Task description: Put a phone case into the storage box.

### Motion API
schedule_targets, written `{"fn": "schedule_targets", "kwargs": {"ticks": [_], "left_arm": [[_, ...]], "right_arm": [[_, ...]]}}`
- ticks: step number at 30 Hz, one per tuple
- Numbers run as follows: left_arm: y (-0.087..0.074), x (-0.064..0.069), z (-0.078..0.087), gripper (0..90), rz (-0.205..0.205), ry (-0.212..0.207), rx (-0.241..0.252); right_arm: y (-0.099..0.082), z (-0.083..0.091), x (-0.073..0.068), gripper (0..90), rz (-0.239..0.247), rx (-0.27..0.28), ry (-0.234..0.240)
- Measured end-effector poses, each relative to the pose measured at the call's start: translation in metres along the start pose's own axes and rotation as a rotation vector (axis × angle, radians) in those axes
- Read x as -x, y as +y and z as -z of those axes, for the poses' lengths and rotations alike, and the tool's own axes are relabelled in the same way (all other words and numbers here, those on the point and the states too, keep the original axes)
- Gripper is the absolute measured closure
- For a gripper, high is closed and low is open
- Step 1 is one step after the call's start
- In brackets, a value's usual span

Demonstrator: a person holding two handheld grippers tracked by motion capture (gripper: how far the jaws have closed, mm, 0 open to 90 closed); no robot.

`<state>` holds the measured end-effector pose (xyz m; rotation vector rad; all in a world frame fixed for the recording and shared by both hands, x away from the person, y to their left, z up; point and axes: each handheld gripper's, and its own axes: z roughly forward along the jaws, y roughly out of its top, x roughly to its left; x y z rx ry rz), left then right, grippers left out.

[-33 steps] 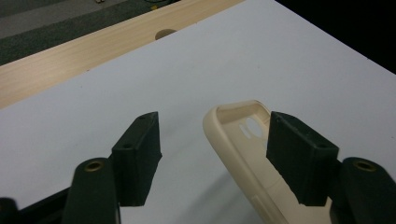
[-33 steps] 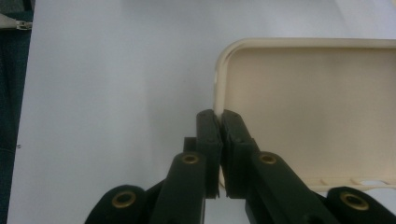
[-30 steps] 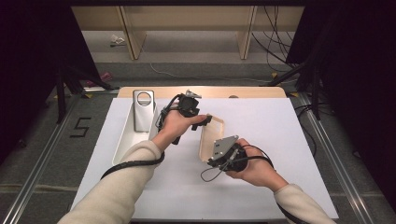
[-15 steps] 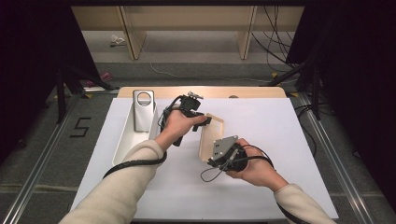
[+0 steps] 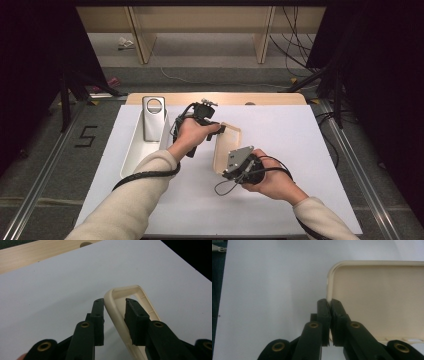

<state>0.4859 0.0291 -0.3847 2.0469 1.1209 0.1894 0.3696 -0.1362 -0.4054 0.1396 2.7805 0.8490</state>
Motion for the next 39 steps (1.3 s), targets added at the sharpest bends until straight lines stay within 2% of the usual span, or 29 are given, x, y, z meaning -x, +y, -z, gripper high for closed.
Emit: {"fn": "schedule_targets", "kwargs": {"ticks": [11, 14, 22, 26, 29, 34, 35, 36, 37, 39], "left_arm": [[0.003, 0.007, 0.005, 77.5, 0.056, -0.011, 0.016], [0.004, 0.008, 0.008, 79.9, 0.08, -0.024, 0.036], [0.007, 0.01, 0.013, 82.9, 0.11, -0.04, 0.06], [0.007, 0.011, 0.015, 83.3, 0.095, -0.05, 0.071], [0.008, 0.013, 0.017, 83.4, 0.088, -0.041, 0.071], [0.008, 0.018, 0.019, 83.9, 0.083, -0.041, 0.107], [0.009, 0.019, 0.02, 84.4, 0.069, -0.038, 0.112], [0.009, 0.021, 0.021, 84.4, 0.047, -0.027, 0.117], [0.01, 0.021, 0.022, 84.4, 0.041, -0.022, 0.123], [0.011, 0.021, 0.024, 84.5, 0.054, -0.029, 0.13]], "right_arm": [[0.002, -0.004, -0.004, 87.7, 0.023, -0.024, -0.003], [0.002, -0.005, -0.003, 87.7, 0.016, -0.028, -0.002], [0.001, -0.007, -0.001, 87.9, 0.016, -0.038, -0.014], [0.0, -0.008, 0.0, 87.9, 0.01, -0.039, -0.016], [0.0, -0.011, -0.001, 87.8, 0.012, -0.041, -0.03], [-0.001, -0.012, 0.0, 87.0, -0.004, -0.043, -0.039], [-0.003, -0.013, 0.001, 81.2, -0.013, -0.033, -0.052], [-0.003, -0.013, 0.001, 81.2, -0.013, -0.033, -0.052], [-0.004, -0.014, 0.002, 74.9, -0.022, -0.028, -0.074], [-0.006, -0.014, 0.004, 65.2, -0.065, -0.008, -0.11]]}}
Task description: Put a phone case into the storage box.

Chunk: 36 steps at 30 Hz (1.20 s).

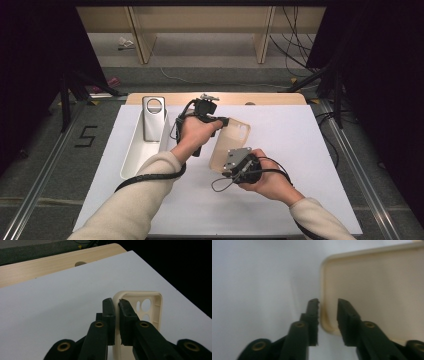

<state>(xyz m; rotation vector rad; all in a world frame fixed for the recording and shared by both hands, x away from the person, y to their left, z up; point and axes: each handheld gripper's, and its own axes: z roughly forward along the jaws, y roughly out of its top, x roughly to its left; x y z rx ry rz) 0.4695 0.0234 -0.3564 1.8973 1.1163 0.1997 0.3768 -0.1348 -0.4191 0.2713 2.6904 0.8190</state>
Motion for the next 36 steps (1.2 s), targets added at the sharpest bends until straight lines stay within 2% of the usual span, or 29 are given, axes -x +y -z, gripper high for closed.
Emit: {"fn": "schedule_targets", "kwargs": {"ticks": [3, 5, 7, 11, 15, 21, 30, 36], "left_arm": [[0.002, -0.002, 0.002, 84.4, -0.022, 0.02, 0.018], [0.002, -0.004, 0.004, 84.3, -0.043, 0.035, 0.038], [0.002, -0.007, 0.007, 84.3, -0.051, 0.044, 0.06], [0.002, -0.012, 0.013, 84.1, -0.06, 0.076, 0.123], [0.001, -0.016, 0.019, 84.0, -0.069, 0.089, 0.148], [-0.001, -0.027, 0.029, 83.8, -0.078, 0.108, 0.186], [-0.002, -0.039, 0.044, 83.8, -0.073, 0.089, 0.224], [-0.003, -0.043, 0.053, 83.9, -0.073, 0.099, 0.251]], "right_arm": [[-0.003, 0.002, 0.004, 48.6, -0.051, 0.036, -0.053], [-0.005, 0.005, 0.007, 41.5, -0.106, 0.072, -0.045], [-0.007, 0.008, 0.01, 34.0, -0.146, 0.087, -0.069], [-0.012, 0.011, 0.014, 25.8, -0.198, 0.116, -0.103], [-0.016, 0.014, 0.017, 19.6, -0.251, 0.144, -0.11], [-0.023, 0.016, 0.02, 16.9, -0.289, 0.182, -0.117], [-0.04, 0.025, 0.027, 16.5, -0.377, 0.211, -0.12], [-0.049, 0.029, 0.028, 16.4, -0.412, 0.222, -0.12]]}}
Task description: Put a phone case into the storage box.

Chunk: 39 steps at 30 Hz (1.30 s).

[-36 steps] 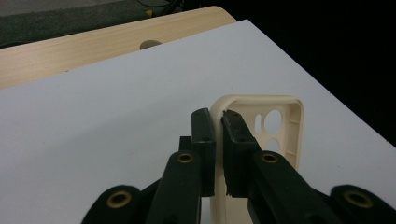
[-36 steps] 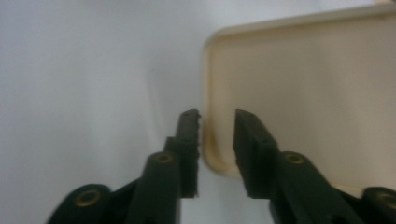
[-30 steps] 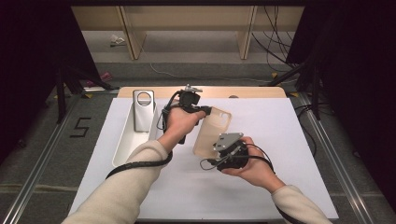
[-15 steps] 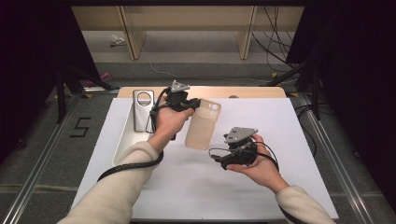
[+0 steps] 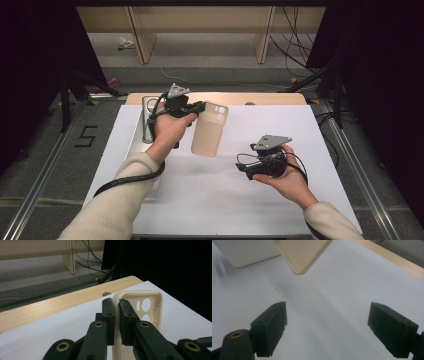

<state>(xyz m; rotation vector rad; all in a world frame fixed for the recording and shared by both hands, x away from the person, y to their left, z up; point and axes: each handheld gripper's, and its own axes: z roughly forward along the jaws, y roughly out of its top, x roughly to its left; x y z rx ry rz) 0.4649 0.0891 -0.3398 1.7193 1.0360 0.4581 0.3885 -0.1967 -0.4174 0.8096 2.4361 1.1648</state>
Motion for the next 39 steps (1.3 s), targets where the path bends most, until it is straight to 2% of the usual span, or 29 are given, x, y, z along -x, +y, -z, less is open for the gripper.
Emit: {"fn": "schedule_targets", "kwargs": {"ticks": [10, 13, 15, 39], "left_arm": [[0.0, -0.011, 0.012, 83.8, 0.005, 0.019, 0.031], [0.0, -0.015, 0.015, 83.8, 0.016, 0.008, 0.037], [0.0, -0.017, 0.017, 83.8, 0.031, 0.003, 0.043], [0.006, -0.036, 0.041, 83.8, 0.039, 0.018, 0.08]], "right_arm": [[-0.006, 0.009, 0.009, 16.3, -0.047, 0.027, -0.034], [-0.007, 0.012, 0.012, 16.3, -0.06, 0.039, -0.036], [-0.007, 0.012, 0.013, 16.3, -0.062, 0.043, -0.036], [-0.02, 0.029, 0.02, 16.2, -0.087, 0.068, -0.06]]}}
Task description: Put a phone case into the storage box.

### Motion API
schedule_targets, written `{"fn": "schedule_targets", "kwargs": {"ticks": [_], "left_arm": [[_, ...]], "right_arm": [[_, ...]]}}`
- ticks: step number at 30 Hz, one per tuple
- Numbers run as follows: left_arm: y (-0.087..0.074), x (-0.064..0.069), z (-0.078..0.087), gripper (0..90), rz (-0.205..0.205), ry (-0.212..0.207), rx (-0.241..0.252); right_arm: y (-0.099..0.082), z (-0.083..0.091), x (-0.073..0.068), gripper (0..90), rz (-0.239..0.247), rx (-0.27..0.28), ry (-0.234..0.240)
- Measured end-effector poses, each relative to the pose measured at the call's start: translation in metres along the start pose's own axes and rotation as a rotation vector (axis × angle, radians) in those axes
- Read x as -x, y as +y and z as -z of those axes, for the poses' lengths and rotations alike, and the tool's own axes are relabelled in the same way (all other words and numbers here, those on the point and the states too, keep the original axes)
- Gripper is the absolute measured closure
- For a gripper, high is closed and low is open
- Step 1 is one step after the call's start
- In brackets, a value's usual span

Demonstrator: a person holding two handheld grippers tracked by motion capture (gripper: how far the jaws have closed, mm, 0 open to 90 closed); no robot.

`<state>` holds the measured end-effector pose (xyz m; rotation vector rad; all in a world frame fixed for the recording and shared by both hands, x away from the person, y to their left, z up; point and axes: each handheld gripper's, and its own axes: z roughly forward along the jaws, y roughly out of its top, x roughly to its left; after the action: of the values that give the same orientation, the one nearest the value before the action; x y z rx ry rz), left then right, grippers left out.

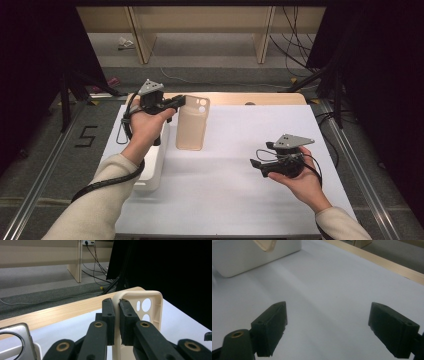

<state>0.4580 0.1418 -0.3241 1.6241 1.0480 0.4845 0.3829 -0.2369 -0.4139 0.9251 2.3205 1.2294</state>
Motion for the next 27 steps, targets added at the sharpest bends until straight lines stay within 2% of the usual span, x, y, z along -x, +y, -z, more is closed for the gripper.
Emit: {"fn": "schedule_targets", "kwargs": {"ticks": [15, 27], "left_arm": [[0.005, -0.008, 0.01, 83.8, 0.0, 0.005, 0.028], [0.014, -0.014, 0.017, 83.8, -0.017, 0.017, 0.042]], "right_arm": [[-0.004, 0.006, 0.003, 16.2, -0.012, 0.008, -0.014], [-0.009, 0.013, 0.008, 16.2, -0.04, 0.02, -0.029]]}}
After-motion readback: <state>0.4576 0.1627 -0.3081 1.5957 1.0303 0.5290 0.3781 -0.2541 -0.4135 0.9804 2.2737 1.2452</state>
